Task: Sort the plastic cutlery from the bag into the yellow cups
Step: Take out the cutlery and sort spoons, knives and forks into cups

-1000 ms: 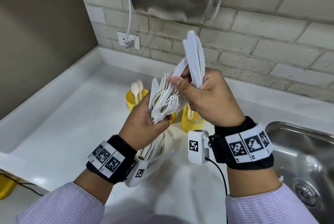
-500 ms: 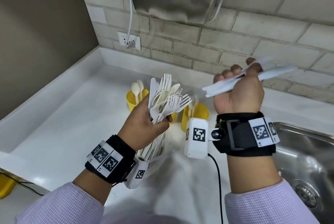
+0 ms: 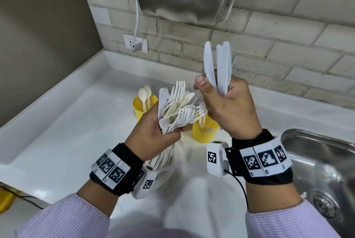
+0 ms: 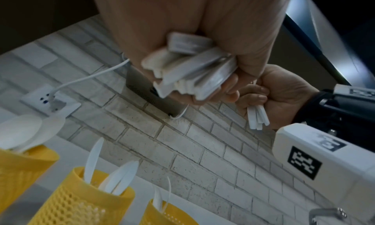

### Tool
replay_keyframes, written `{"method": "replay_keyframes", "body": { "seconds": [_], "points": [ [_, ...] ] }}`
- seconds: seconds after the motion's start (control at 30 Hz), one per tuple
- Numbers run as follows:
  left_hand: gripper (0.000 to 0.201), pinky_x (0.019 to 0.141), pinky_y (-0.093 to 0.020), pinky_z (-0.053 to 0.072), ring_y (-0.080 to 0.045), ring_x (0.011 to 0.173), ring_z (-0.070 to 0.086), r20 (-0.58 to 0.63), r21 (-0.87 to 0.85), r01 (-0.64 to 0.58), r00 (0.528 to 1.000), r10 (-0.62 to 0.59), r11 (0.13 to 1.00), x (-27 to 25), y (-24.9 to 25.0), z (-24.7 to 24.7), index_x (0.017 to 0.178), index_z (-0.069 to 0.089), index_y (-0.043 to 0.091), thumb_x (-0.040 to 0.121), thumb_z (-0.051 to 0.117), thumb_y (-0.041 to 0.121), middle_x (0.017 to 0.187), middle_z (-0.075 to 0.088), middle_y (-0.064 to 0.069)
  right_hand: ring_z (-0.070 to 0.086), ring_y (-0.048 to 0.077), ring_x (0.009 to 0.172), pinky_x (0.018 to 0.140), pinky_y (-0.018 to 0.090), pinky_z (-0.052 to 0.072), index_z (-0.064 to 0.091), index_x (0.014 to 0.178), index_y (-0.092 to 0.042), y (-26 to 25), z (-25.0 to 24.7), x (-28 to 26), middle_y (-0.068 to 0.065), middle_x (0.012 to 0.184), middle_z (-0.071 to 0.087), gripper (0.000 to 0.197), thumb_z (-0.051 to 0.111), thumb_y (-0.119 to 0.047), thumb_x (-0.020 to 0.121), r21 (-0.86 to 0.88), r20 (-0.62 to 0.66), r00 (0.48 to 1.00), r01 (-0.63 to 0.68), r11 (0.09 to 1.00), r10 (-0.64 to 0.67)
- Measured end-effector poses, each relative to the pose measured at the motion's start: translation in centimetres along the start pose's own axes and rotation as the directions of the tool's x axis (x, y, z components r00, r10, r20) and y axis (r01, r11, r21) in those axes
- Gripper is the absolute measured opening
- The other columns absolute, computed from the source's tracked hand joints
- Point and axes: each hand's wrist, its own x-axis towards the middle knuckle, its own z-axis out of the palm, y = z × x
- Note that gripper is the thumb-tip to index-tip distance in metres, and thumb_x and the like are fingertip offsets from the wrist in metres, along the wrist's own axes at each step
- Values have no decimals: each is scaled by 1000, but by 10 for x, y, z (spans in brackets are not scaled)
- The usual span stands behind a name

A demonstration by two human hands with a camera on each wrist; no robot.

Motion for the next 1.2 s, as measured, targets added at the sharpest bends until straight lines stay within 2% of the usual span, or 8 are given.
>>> {"method": "replay_keyframes", "body": {
  "seconds": [0.23,0.3,0.43,0.57,0.67,0.97,1.1,1.2],
  "points": [
    [29,70,-29,51,-14,81,64,-104,154,-91,989,108,984,3,-1,-8,104,56,25,78,67,20,90,66,8,39,3,42,48,13,34,70,83,-8,-8,-8,-5,-12,48,45,12,73,-14,93,-66,131,991,22,998,-13],
    [32,72,-36,53,-21,86,66,-106,191,-90,988,111,978,4,-3,-10,108,57,15,79,70,20,94,68,-2,40,13,46,47,27,38,74,85,-14,-8,-8,-5,-3,51,41,6,77,-15,90,-59,151,988,27,998,-18],
    [35,69,-22,49,-8,81,63,-102,222,-77,990,102,972,5,-3,-10,106,56,17,78,74,9,89,65,8,52,38,56,64,52,55,74,78,-33,-8,-5,-5,-3,52,48,22,81,-15,87,-66,134,990,49,997,-40],
    [36,69,-19,48,-8,79,63,-107,210,-60,991,84,976,7,-4,-8,106,54,25,78,73,10,89,64,7,45,30,51,62,30,56,75,81,-31,-6,-2,-6,4,49,41,21,80,-11,87,-80,59,995,86,993,-81],
    [34,72,-28,53,-16,85,67,-103,179,-40,993,59,983,8,-5,-7,109,58,20,76,66,26,92,67,2,40,8,49,57,17,42,74,85,-18,-6,-3,-6,-15,47,43,12,77,-7,89,-130,30,992,124,984,-121],
    [35,76,-30,55,-19,89,68,-85,150,-69,993,83,986,6,-2,-8,109,63,11,78,63,29,93,70,3,50,2,50,56,20,41,69,85,-4,-8,-12,1,-8,60,60,13,72,-14,93,68,-65,987,151,986,-147],
    [35,78,-31,55,-20,91,68,-82,127,-77,993,88,989,7,-1,-8,110,63,11,78,62,26,96,69,-1,46,1,41,47,17,38,62,65,-12,-11,-4,-5,-12,47,52,30,73,-7,92,19,-21,998,67,998,-66],
    [33,77,-24,52,-19,91,68,-80,105,-67,994,76,992,6,1,-8,108,64,14,79,62,28,95,69,-1,31,14,38,45,22,29,49,72,-4,-11,-5,0,1,51,35,32,66,-10,98,236,-135,991,44,971,-12]
  ]
}}
